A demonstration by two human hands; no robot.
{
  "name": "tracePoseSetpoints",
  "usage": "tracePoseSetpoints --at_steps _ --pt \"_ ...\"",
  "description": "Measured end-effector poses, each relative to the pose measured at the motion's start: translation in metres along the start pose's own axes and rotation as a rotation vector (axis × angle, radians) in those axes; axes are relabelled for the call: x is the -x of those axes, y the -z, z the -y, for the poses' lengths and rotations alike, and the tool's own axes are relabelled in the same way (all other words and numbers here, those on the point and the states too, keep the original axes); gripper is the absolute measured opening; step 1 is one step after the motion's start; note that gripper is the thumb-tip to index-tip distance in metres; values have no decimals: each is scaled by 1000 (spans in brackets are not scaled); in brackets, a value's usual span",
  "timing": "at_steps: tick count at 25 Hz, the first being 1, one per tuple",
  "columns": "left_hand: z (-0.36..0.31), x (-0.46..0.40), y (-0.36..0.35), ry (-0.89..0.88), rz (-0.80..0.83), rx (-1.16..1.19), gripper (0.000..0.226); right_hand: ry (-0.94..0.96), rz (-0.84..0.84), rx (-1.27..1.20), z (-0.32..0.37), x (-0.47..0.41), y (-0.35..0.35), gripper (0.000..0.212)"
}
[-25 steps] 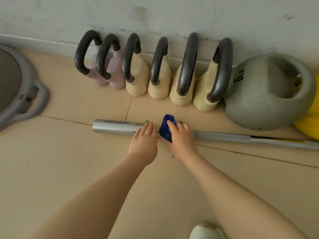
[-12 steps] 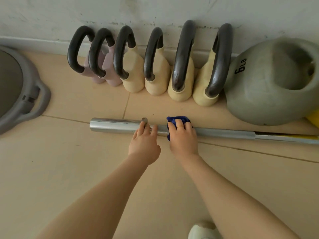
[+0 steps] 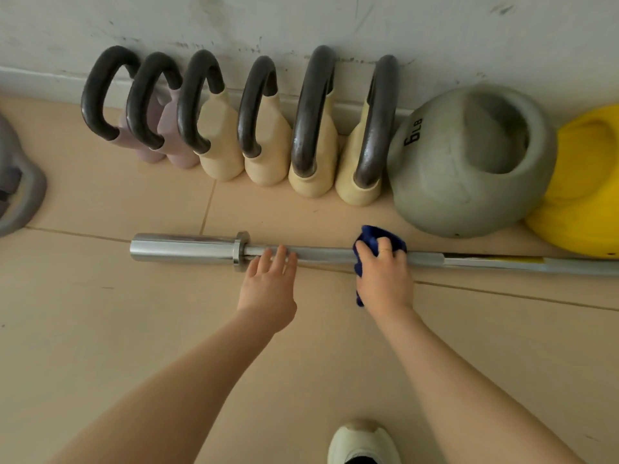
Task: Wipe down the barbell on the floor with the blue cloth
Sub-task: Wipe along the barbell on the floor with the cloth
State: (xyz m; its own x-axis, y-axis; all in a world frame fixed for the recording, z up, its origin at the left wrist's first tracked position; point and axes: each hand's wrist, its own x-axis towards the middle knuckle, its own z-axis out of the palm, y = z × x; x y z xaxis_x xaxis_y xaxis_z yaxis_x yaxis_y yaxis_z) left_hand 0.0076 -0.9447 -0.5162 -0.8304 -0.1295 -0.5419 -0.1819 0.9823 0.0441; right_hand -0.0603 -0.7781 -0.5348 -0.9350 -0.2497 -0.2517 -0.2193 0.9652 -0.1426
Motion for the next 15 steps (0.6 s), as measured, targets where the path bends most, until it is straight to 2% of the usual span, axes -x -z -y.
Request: tracePoseSetpoints --at_steps 2,3,4,6,7,8,9,11,13,14,15 --pt "1 -2 0 20 43 30 75 141 -20 22 -17 4 3 55" --pt "3 -2 0 30 62 45 75 133 -65 46 -35 3 5 54" --pt "5 -3 1 31 73 48 75 30 -128 56 -57 2 7 50" --pt "10 -1 1 36 85 36 76 -326 -147 -11 -86 4 7 47" --pt "11 0 1 46 85 27 77 -448 -125 -60 -84 7 5 50" --pt "11 1 0 56 84 17 78 -482 -110 -85 -75 10 1 54" --pt "12 2 0 60 81 5 80 -449 -95 -98 -62 12 -2 58" --pt "11 2 -3 55 79 -19 81 -270 -51 -114 -41 18 -7 64" --pt "11 1 -3 42 63 -29 80 -85 -51 -108 -47 17 -4 65" --pt "13 -1 -2 30 53 -30 80 -57 -81 -91 -58 14 -1 64" --pt "15 -2 0 18 44 -26 80 -109 -124 -80 -68 11 2 62"
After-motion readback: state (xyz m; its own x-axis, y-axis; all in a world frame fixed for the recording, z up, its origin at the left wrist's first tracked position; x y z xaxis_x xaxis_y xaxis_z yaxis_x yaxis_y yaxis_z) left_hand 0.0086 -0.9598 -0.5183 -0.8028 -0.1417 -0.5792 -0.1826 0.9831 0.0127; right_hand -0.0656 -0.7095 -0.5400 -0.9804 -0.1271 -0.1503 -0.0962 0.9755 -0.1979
